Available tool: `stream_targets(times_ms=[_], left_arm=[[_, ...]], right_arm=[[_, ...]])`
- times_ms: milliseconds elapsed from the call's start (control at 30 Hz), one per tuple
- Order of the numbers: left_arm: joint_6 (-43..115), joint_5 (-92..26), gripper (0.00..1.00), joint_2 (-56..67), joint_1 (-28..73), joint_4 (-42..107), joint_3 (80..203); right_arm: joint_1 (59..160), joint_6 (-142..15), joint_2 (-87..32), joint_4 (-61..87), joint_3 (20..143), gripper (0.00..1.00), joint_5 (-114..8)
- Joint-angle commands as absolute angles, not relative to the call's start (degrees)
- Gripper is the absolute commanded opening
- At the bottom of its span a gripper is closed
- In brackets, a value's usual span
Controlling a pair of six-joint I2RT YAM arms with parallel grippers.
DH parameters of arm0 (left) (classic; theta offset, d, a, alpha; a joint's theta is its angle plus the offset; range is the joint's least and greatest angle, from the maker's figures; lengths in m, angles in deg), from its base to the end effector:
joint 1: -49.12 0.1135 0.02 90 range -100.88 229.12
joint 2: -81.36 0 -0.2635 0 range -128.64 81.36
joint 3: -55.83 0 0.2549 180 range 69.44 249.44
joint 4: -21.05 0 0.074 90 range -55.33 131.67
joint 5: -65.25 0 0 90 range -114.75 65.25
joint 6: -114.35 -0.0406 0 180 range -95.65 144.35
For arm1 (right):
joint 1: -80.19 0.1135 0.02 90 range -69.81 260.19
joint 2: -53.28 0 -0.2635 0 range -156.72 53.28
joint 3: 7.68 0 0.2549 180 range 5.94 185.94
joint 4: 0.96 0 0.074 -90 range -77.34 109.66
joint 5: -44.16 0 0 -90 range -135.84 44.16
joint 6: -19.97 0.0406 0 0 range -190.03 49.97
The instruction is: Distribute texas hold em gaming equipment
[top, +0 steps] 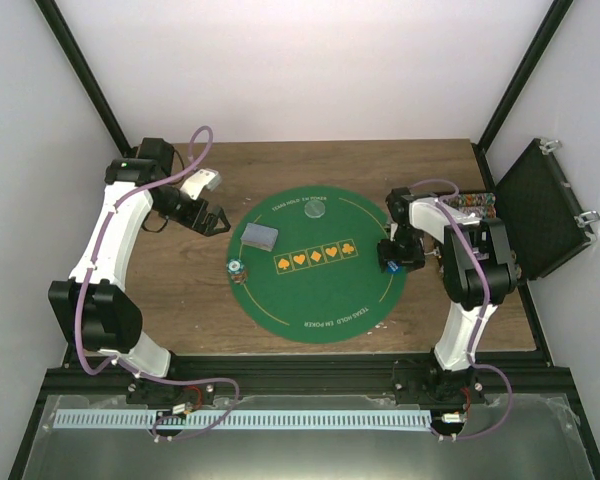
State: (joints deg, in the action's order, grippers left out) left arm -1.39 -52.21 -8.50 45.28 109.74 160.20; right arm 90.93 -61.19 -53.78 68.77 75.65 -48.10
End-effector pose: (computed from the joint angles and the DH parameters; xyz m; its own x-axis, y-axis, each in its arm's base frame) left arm 0.2942 -0.0385 0.3350 -0.7844 0.4389 -0.4382 0.5834 0.7619 -0.2812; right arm 0.3178 0.0619 0.1485 -0.9973 -0.0329 0.0657 -0.0310 0.9991 0.0296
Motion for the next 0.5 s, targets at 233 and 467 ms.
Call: stream_targets(times_ms=[233, 467], left_arm=[[-1.45, -52.51, 0.99, -7.76, 45.36, 109.82, 160.76], [-1.56, -52.41, 0.99, -7.75, 45.35, 109.82, 160.67]], right_arm=[[92.12, -61.81, -56.83, 66.51, 79.14, 0.62, -46.17], [92.68, -61.86, -56.33, 67.93, 80.59, 0.62, -43.85]])
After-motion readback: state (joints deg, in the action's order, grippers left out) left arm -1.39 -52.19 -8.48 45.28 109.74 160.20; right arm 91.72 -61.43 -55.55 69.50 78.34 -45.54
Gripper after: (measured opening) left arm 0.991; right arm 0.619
